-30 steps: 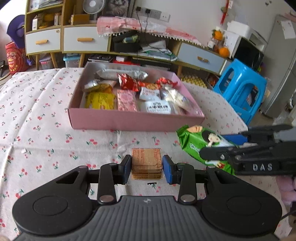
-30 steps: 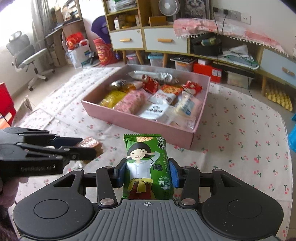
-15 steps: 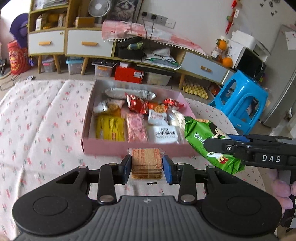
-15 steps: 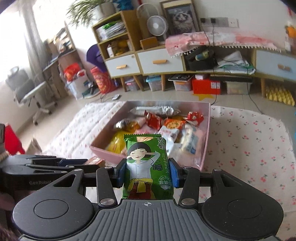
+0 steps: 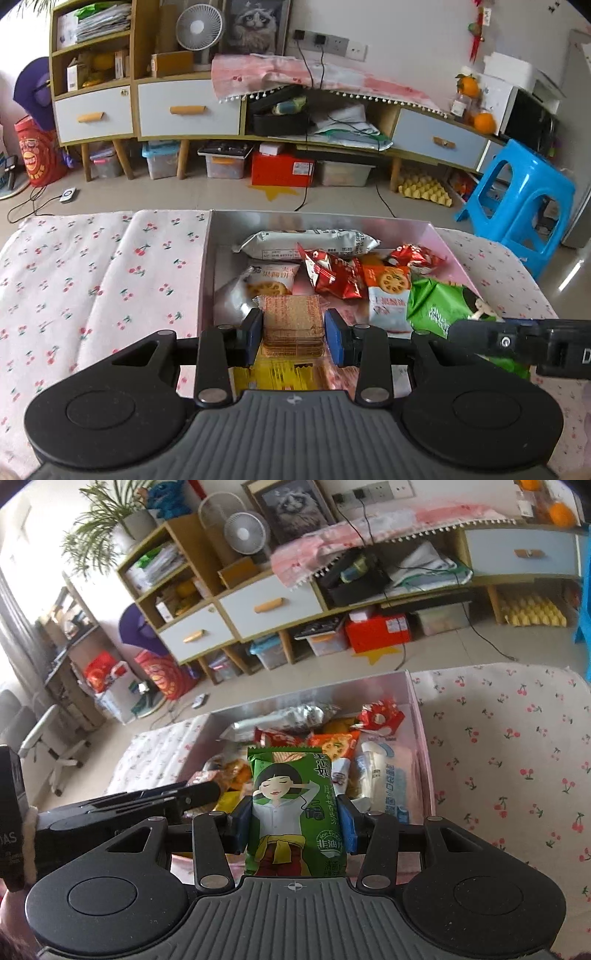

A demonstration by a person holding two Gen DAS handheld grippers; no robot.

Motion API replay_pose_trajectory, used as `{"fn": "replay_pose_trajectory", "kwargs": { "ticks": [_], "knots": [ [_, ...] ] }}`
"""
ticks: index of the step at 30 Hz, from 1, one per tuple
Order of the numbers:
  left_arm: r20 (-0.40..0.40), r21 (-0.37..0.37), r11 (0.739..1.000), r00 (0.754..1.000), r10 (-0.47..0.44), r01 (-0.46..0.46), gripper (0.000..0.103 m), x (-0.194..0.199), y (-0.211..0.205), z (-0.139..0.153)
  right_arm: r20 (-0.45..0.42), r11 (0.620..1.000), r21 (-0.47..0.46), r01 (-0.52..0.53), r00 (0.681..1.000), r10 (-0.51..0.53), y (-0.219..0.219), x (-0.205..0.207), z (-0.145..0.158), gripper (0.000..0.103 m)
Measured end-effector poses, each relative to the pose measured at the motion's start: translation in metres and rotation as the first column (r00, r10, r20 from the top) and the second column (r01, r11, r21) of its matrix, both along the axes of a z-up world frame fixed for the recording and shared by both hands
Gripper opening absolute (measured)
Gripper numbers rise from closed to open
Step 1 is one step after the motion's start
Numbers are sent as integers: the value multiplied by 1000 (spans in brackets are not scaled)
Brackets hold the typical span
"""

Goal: Organize snacks
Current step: 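Carry the wafer square and green bag into the pink box and release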

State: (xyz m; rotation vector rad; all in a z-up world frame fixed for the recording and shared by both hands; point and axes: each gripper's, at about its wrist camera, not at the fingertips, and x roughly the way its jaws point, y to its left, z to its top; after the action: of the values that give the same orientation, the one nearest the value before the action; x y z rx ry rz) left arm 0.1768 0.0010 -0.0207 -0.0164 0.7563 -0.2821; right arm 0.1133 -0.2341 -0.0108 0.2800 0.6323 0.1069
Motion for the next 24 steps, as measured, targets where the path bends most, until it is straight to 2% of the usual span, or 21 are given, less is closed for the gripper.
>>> {"fn": "replay_pose_trajectory", "kwargs": {
  "ticks": [10, 17, 22, 24],
  "knots": [
    [51, 19, 997, 996, -78, 77, 34, 16, -7, -10, 20, 999, 49, 9, 1000, -10, -10, 5, -8, 46],
    [50, 9, 997, 996, -78, 78, 36, 20, -4, -13, 40, 996, 86, 2, 999, -5, -9, 4, -4, 48],
    [74, 41, 997, 995, -66, 64, 52, 13, -6, -8, 40, 997, 80, 18, 999, -21, -12, 1, 0, 61],
    [83, 52, 996, 994, -76, 72, 64, 8, -6, -4, 35, 997, 76, 20, 999, -23, -15, 0, 0, 66]
  ]
}}
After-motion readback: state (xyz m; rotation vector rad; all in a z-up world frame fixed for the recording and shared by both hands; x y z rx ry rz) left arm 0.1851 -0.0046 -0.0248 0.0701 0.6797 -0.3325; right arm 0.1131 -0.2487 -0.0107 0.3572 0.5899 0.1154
